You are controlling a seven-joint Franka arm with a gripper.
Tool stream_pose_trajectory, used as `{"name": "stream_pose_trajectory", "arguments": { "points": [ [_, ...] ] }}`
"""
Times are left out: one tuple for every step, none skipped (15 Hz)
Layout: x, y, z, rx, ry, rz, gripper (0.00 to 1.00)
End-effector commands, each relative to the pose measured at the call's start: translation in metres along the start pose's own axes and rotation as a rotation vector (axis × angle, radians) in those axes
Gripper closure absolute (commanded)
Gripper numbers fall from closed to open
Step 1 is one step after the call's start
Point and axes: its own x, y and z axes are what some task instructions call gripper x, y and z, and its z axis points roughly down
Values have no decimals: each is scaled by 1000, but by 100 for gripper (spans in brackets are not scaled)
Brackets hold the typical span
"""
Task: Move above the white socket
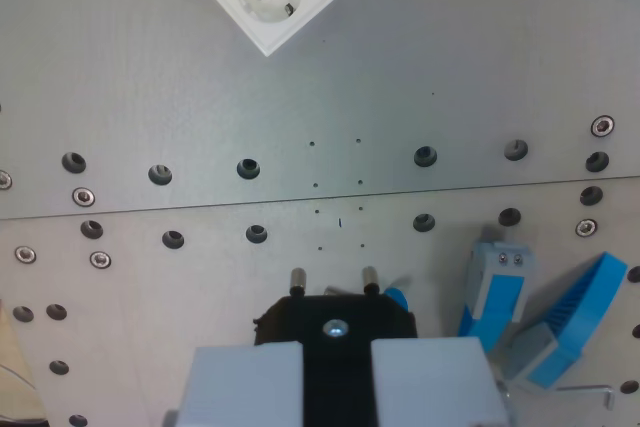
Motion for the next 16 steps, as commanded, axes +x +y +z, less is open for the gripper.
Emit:
{"name": "stream_pose_trajectory", "arguments": {
  "points": [
    [1, 0, 4, 0, 5, -21, 100],
    [1, 0, 6, 0, 8, -27, 100],
    [1, 0, 7, 0, 12, -33, 100],
    [1, 0, 9, 0, 17, -37, 100],
    [2, 0, 11, 1, 23, -42, 100],
    [2, 0, 13, 1, 28, -48, 100],
    [2, 0, 16, 1, 32, -53, 100],
    [3, 0, 19, 0, 37, -60, 100],
    [3, -1, 22, 0, 43, -67, 100],
    [3, -1, 25, 0, 47, -75, 100],
    [4, -1, 29, 0, 51, -84, 100],
    [4, -1, 33, 0, 54, -92, 100],
    [5, -1, 37, -1, 55, -98, 100],
    [6, -1, 41, -2, 56, -107, 100],
    [6, -1, 46, -2, 59, -118, 100],
    [7, -2, 51, -3, 60, -127, 100]
  ]
}}
